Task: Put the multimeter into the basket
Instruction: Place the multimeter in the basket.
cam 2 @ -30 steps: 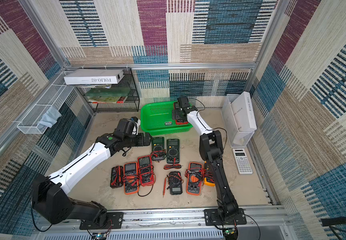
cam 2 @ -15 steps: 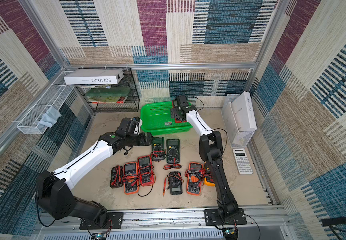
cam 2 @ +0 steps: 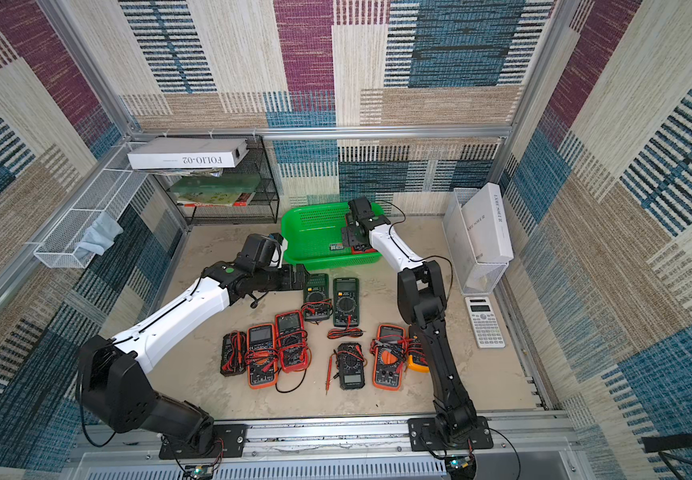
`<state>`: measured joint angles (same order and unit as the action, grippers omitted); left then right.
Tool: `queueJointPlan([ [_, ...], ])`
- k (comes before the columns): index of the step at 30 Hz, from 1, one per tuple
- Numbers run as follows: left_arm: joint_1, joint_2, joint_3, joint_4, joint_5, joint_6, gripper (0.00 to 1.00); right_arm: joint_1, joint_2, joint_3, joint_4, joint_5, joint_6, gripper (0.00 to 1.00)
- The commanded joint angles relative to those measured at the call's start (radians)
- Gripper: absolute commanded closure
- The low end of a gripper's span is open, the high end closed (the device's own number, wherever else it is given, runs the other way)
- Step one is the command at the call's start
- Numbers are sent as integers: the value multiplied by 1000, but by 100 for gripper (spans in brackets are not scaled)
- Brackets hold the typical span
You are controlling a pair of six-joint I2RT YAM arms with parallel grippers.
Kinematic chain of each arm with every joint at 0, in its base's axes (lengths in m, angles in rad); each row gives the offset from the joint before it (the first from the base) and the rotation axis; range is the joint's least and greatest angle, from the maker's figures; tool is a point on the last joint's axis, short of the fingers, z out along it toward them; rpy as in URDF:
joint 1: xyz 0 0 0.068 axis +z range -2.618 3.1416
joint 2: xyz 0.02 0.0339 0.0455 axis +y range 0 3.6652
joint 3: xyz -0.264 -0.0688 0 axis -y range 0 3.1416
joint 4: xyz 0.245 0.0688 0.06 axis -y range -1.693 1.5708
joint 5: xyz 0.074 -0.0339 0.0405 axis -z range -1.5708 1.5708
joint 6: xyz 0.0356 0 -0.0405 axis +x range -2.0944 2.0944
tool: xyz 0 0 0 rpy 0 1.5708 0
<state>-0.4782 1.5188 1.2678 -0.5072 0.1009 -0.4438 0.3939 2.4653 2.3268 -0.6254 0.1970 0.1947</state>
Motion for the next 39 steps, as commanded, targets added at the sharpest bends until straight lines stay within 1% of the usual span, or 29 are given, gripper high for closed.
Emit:
queueJointPlan([
  [1, 0, 2, -2, 17, 2, -1, 1, 3, -52, -19, 126, 3, -13, 0],
  [3, 0, 11, 12, 3, 9, 2, 1, -1, -77, -56, 167, 0, -7, 0],
  [5, 0, 16, 16, -2, 11, 5, 1, -19, -74, -47, 154, -37, 23, 0],
  [9, 0, 16, 19, 2, 0, 14, 1, -29, -75, -75, 158, -40, 29, 0],
  [11, 0, 23, 33, 6, -12, 22, 1, -31, -84, -101, 166, -61, 29, 1],
  [15, 1, 65, 103, 6, -39, 54, 1, -43, -100, -144, 181, -112, 38, 0],
  [18, 3, 128, 183, 12, -46, 78, 1, -50, -109, -160, 187, -146, 39, 1],
  [20, 4, 189, 268, -1, -58, 98, 1, -51, -119, -173, 194, -154, 24, 0],
  [25, 26, 399, 553, -38, -59, 109, 1, -61, -137, -212, 217, -177, -6, 1],
  [28, 52, 553, 758, -74, -13, 87, 1, -68, -152, -255, 241, -187, -12, 1],
  [34, 70, 854, 1175, -142, 86, 50, 1, -73, -148, -274, 249, -188, -23, 0],
  [37, 72, 961, 1312, -143, 116, 32, 1, -73, -144, -274, 247, -185, -27, 1],
  [39, 78, 1004, 1346, -119, 141, 4, 1, -73, -144, -274, 247, -187, -28, 0],
])
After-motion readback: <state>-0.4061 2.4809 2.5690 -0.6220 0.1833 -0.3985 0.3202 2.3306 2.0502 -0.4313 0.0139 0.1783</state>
